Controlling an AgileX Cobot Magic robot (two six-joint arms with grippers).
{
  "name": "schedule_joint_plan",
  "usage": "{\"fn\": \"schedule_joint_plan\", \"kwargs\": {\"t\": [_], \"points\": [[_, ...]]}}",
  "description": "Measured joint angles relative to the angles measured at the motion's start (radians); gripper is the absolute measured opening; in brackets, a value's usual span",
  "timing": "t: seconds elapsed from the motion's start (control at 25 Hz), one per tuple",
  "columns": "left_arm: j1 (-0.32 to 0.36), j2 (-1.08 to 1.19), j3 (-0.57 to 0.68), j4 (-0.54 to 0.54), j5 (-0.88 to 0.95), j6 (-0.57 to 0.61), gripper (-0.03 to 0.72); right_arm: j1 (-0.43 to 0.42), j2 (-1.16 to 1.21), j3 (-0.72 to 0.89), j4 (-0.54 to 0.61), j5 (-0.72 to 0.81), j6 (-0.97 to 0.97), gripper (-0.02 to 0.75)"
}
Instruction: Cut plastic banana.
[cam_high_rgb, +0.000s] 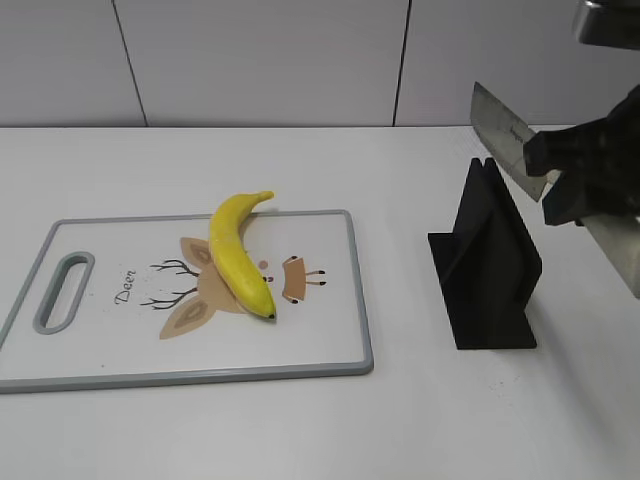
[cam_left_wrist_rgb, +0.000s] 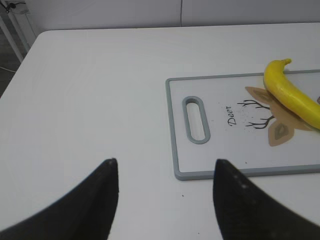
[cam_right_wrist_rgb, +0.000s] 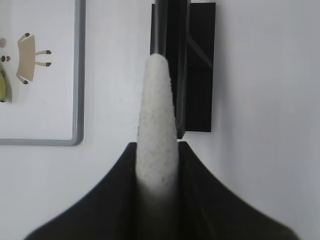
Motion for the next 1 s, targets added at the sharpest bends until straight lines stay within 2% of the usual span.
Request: {"fn": "schedule_joint_plan", "kwargs": {"t": [0.36, 1.0], "points": [[0.0, -0.005, 0.0, -0.002, -0.004, 0.0, 0.571, 0.0, 0.003, 0.037, -0.053, -0.05, 0.06, 0.179], [0.0, -0.005, 0.0, -0.002, -0.004, 0.0, 0.57, 0.0, 0.066, 0.047, -0.053, -0.092, 0.065, 0.178]]}}
